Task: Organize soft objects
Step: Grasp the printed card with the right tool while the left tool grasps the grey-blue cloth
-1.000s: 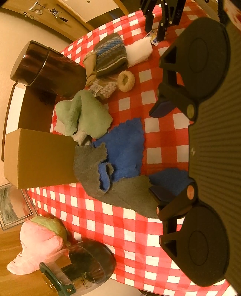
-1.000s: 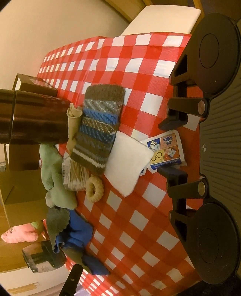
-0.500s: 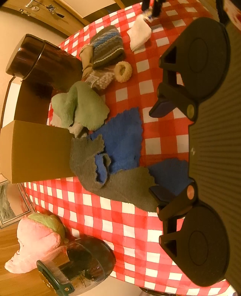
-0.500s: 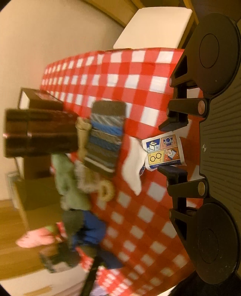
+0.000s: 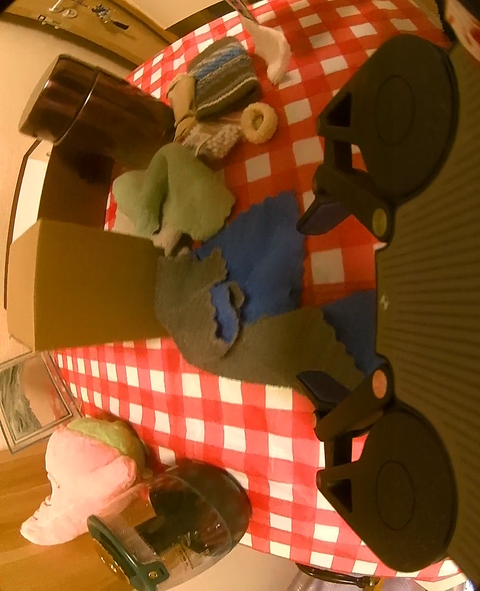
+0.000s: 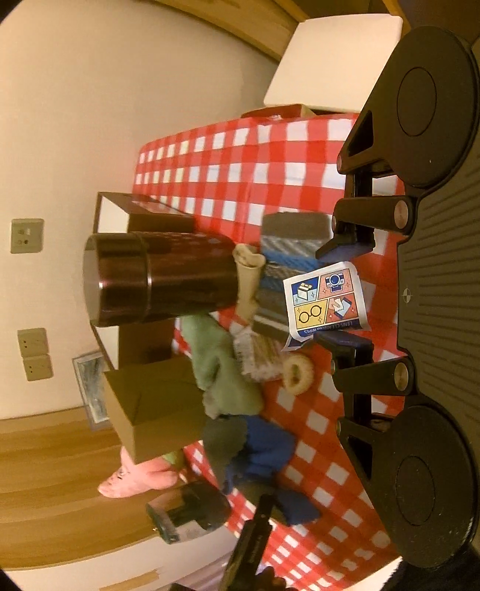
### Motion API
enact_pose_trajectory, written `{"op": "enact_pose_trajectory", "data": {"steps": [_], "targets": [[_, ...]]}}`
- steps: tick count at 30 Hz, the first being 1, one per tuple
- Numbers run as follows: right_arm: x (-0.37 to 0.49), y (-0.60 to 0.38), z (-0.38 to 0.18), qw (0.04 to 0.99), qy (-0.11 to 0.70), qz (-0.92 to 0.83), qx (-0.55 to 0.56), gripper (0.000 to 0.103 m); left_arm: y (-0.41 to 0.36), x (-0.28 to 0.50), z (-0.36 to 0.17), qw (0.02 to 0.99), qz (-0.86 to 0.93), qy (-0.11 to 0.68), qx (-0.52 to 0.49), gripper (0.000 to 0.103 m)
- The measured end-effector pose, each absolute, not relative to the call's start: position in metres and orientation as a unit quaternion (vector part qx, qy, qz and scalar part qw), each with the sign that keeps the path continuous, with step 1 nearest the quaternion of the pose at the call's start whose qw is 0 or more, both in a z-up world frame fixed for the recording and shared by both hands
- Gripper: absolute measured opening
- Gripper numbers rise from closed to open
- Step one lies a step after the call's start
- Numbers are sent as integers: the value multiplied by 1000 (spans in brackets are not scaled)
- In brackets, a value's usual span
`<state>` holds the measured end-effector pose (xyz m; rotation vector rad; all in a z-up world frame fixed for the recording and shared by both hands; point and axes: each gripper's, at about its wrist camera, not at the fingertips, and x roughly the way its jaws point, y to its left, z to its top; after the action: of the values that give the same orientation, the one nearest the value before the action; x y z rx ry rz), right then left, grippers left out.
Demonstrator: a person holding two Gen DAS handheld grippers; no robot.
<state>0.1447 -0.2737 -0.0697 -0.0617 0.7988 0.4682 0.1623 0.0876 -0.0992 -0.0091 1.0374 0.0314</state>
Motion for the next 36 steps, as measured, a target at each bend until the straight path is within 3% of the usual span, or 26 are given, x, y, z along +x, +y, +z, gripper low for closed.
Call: {"op": "enact_pose_trajectory", "data": {"steps": [21, 24, 27, 28, 29, 32, 36], "targets": [[164, -261, -56, 907, 368, 203, 5, 40, 111, 213, -120, 885, 12, 465, 6, 79], [166, -263, -58, 908, 371, 195, 6, 40, 110, 225, -125, 889, 12, 458, 9, 75], [167, -264, -60, 908, 374, 189, 10, 40, 111, 232, -130, 889, 9, 457, 14, 51], [167, -265, -61, 908, 375, 188, 11, 40, 111, 234, -132, 888, 6, 459, 15, 31], [168, -265, -61, 908, 375, 187, 11, 40, 112, 234, -134, 887, 0, 462, 14, 21], [168, -267, -62, 908, 376, 187, 13, 40, 118, 231, -133, 885, -12, 466, 7, 14], [170, -267, -60, 908, 373, 192, 15, 40, 128, 214, -117, 893, -11, 450, 5, 12]]}}
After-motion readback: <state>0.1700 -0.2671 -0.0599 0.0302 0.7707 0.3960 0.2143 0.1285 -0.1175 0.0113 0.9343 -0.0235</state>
